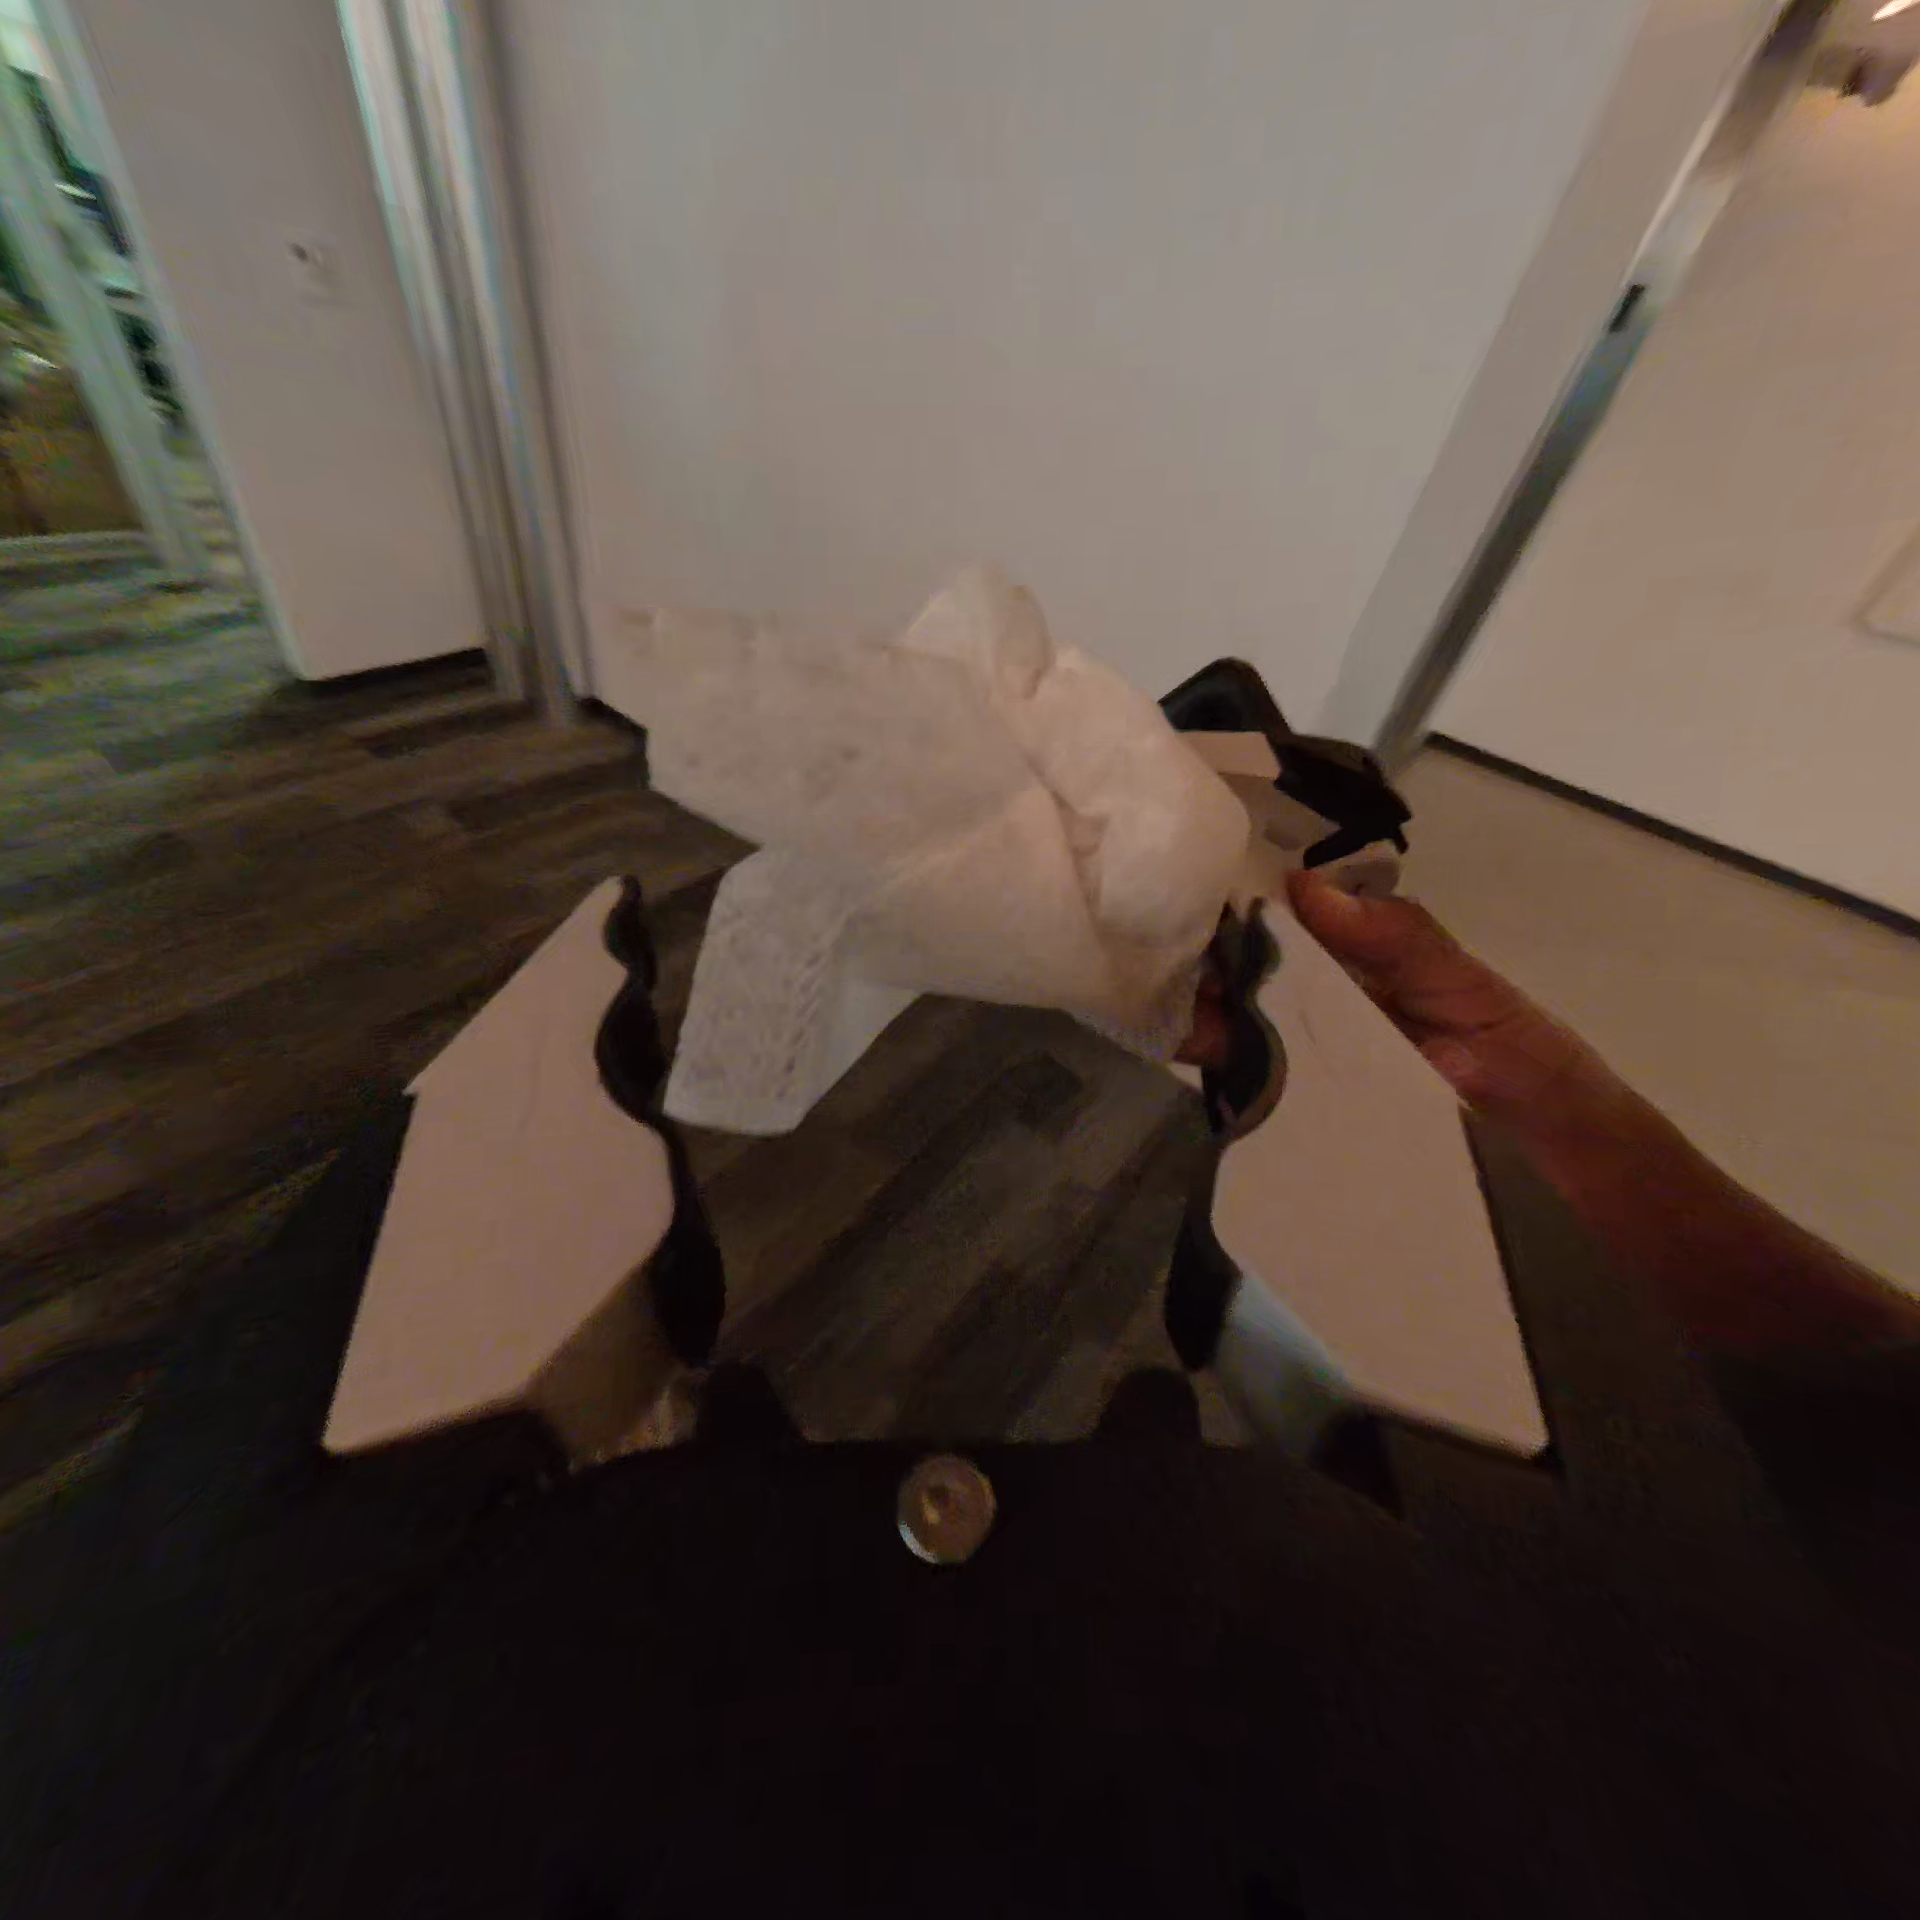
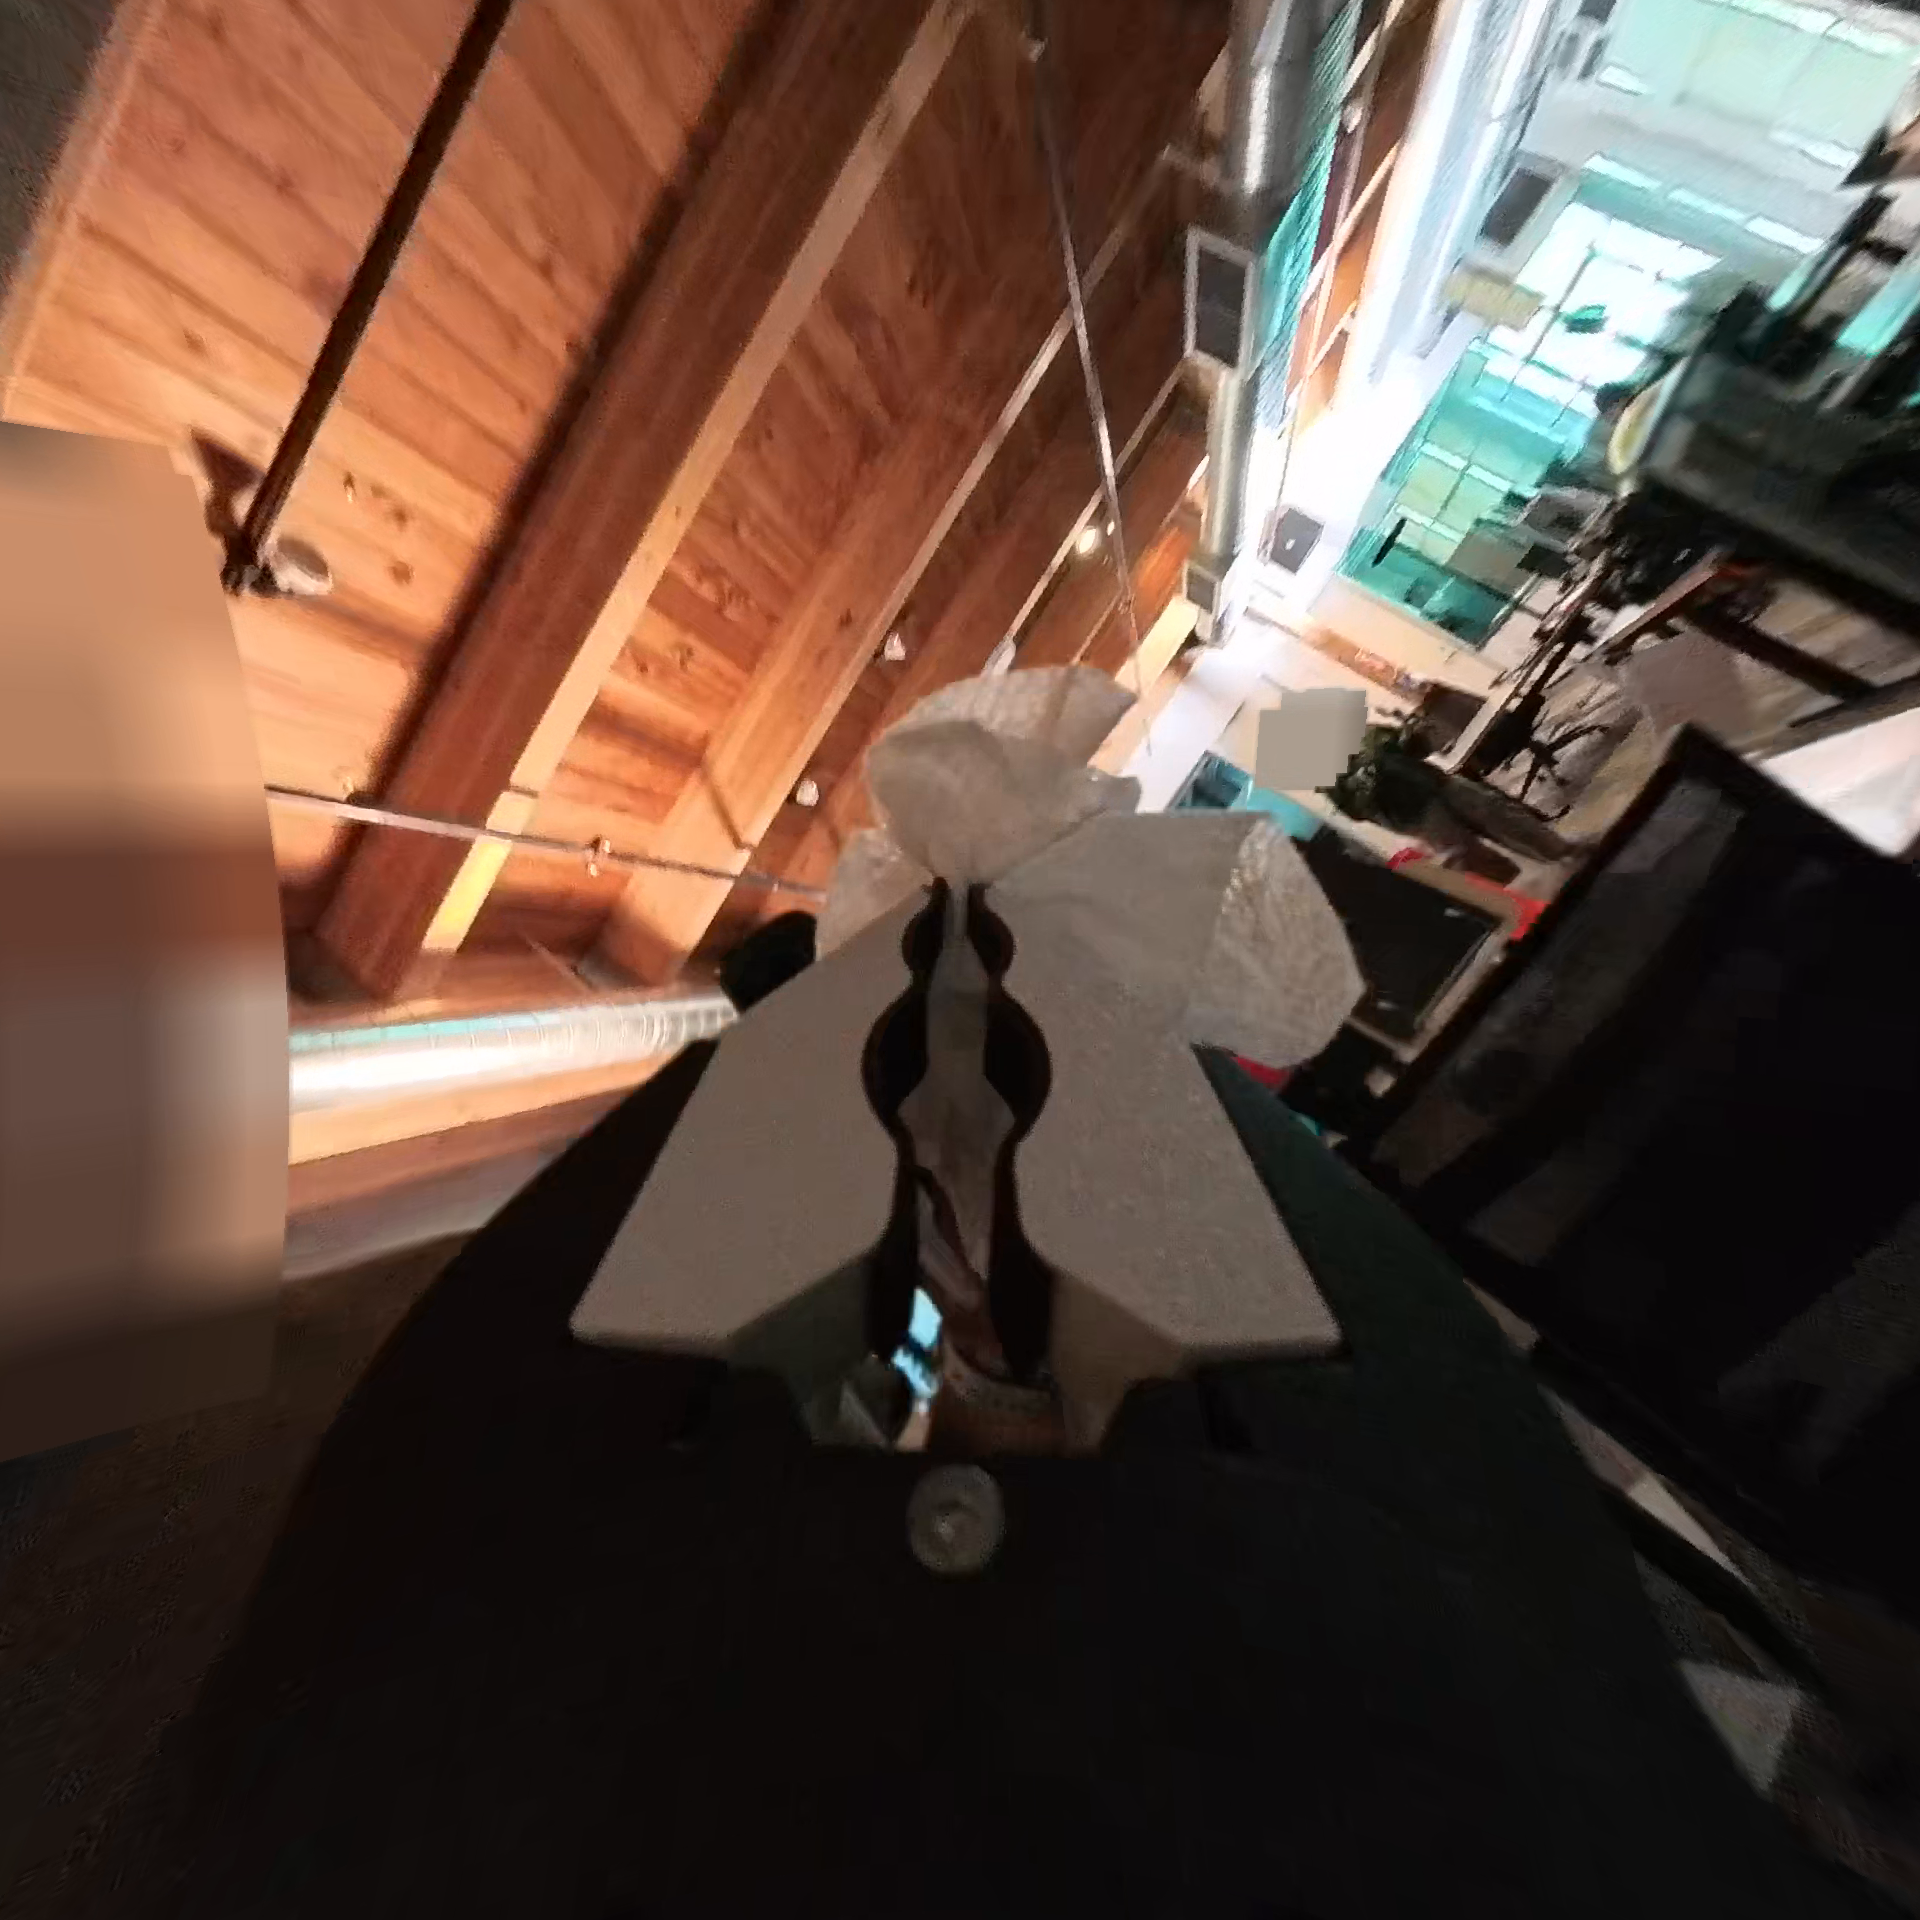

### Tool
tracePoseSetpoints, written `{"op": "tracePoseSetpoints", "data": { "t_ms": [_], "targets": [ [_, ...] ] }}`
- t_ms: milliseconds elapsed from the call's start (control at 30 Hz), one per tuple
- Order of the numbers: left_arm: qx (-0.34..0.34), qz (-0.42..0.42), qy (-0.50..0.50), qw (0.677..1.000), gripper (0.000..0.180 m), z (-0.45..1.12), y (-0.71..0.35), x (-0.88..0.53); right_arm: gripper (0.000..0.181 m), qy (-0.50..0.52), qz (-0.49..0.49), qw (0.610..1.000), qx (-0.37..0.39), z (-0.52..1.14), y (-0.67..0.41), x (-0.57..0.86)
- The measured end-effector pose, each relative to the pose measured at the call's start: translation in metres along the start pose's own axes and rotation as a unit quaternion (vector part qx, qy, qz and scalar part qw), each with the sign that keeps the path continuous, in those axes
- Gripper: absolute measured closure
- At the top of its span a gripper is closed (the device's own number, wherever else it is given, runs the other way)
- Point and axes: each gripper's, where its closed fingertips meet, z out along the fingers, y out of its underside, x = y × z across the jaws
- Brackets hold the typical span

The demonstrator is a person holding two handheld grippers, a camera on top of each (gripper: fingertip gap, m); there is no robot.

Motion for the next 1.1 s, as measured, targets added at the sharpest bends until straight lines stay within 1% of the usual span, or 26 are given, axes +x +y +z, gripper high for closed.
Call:
{"op": "tracePoseSetpoints", "data": {
  "t_ms": [33,100,200,233,267,300,367,400,500,533,600,633,700,733,767,800,833,867,933,1000,1033,1067,1100],
  "targets": [
    [0.0,-0.009,0.025,1.0,0.085,0.024,0.001,-0.003,0.18,0.01,0.004,1.0,0.008,-0.007,-0.016,0.012],
    [0.012,-0.022,0.062,0.998,0.109,0.069,0.0,-0.017,0.179,0.036,0.003,0.999,0.014,-0.022,-0.051,0.04],
    [0.005,-0.035,0.121,0.992,0.145,0.138,0.007,-0.047,0.179,0.056,0.0,0.998,0.015,-0.035,-0.116,0.085],
    [0.01,-0.038,0.138,0.99,0.164,0.158,0.004,-0.058,0.179,0.062,0.0,0.998,0.013,-0.034,-0.14,0.1],
    [0.022,-0.043,0.141,0.989,0.178,0.179,-0.002,-0.075,0.177,0.067,0.003,0.998,0.009,-0.032,-0.165,0.115],
    [0.027,-0.053,0.136,0.989,0.18,0.203,-0.007,-0.095,0.176,0.07,0.011,0.998,0.002,-0.028,-0.19,0.129],
    [0.023,-0.093,0.159,0.983,0.18,0.243,-0.02,-0.126,0.174,0.072,0.01,0.997,-0.011,-0.019,-0.236,0.149],
    [0.029,-0.109,0.175,0.978,0.18,0.262,-0.029,-0.14,0.176,0.076,-0.001,0.997,-0.016,-0.014,-0.259,0.159],
    [0.02,-0.116,0.181,0.976,0.178,0.32,-0.046,-0.189,0.178,0.093,-0.027,0.995,-0.032,0.0,-0.324,0.192],
    [0.021,-0.115,0.176,0.977,0.166,0.338,-0.051,-0.208,0.178,0.084,-0.027,0.995,-0.037,0.006,-0.346,0.201],
    [0.023,-0.104,0.161,0.981,0.126,0.375,-0.061,-0.249,0.178,0.06,-0.018,0.997,-0.052,0.018,-0.387,0.224],
    [0.021,-0.092,0.159,0.983,0.114,0.394,-0.063,-0.267,0.178,0.056,-0.011,0.996,-0.063,0.023,-0.406,0.241],
    [0.01,-0.072,0.156,0.985,0.108,0.434,-0.064,-0.302,0.178,0.042,0.009,0.994,-0.097,0.035,-0.442,0.278],
    [0.007,-0.062,0.151,0.987,0.11,0.458,-0.066,-0.32,0.179,0.03,0.024,0.992,-0.118,0.041,-0.461,0.295],
    [0.008,-0.054,0.142,0.988,0.116,0.479,-0.068,-0.341,0.179,0.019,0.039,0.99,-0.137,0.048,-0.481,0.313],
    [0.008,-0.051,0.142,0.988,0.13,0.499,-0.072,-0.361,0.178,0.011,0.05,0.988,-0.149,0.055,-0.504,0.333],
    [0.003,-0.059,0.148,0.987,0.15,0.517,-0.075,-0.379,0.178,0.005,0.058,0.986,-0.158,0.063,-0.529,0.352],
    [-0.001,-0.072,0.144,0.987,0.163,0.537,-0.081,-0.401,0.178,-0.002,0.064,0.983,-0.171,0.074,-0.553,0.371],
    [0.001,-0.106,0.103,0.989,0.167,0.574,-0.096,-0.452,0.175,-0.019,0.077,0.976,-0.205,0.101,-0.6,0.403],
    [0.022,-0.136,0.062,0.988,0.169,0.598,-0.118,-0.506,0.17,-0.05,0.084,0.963,-0.25,0.136,-0.637,0.428],
    [0.033,-0.14,0.028,0.989,0.17,0.605,-0.128,-0.535,0.163,-0.064,0.088,0.956,-0.271,0.156,-0.653,0.44],
    [0.045,-0.149,-0.01,0.988,0.176,0.606,-0.135,-0.562,0.159,-0.076,0.093,0.949,-0.29,0.178,-0.669,0.453],
    [0.064,-0.167,-0.038,0.983,0.178,0.606,-0.144,-0.591,0.155,-0.088,0.096,0.942,-0.309,0.199,-0.682,0.466]
  ]
}}
